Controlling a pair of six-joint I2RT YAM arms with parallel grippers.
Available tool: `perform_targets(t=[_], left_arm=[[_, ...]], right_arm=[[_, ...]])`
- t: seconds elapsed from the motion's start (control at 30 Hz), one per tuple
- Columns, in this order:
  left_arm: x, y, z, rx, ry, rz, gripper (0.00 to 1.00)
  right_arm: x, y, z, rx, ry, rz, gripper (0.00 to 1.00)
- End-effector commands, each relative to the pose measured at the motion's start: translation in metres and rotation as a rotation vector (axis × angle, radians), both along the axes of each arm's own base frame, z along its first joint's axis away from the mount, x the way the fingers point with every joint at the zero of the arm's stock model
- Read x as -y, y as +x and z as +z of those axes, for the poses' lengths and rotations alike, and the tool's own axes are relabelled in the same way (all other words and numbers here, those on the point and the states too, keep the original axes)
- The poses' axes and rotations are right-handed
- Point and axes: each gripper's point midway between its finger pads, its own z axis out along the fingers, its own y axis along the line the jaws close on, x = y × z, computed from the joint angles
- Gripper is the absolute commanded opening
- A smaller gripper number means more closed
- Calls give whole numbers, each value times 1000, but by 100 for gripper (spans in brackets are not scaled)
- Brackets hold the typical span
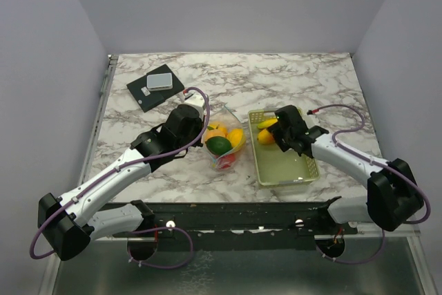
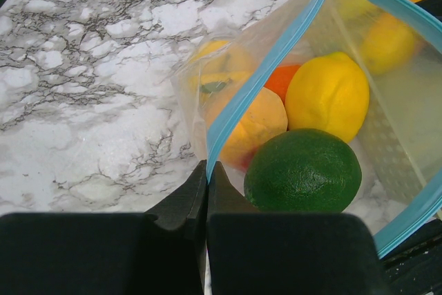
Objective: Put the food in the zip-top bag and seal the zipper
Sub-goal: Pick up the fake fruit from the bin.
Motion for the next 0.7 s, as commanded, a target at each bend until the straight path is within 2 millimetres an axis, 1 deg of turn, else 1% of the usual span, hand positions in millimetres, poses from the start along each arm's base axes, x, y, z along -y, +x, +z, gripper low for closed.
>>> perform_targets(t=[0.0, 0.23, 0.37, 0.67], left_arm=[[-2, 0, 0, 7, -2, -5, 0], [-1, -1, -1, 5, -1, -7, 0], [-1, -1, -1, 5, -1, -8, 0], [-1, 0, -3, 1, 1, -8, 0]], right_arm=[[15, -7, 12, 29, -56, 16, 1], [12, -11, 47, 125, -50, 119, 1], [3, -13, 69, 179, -39, 211, 1], [-17, -16, 127, 358, -54, 447, 1]])
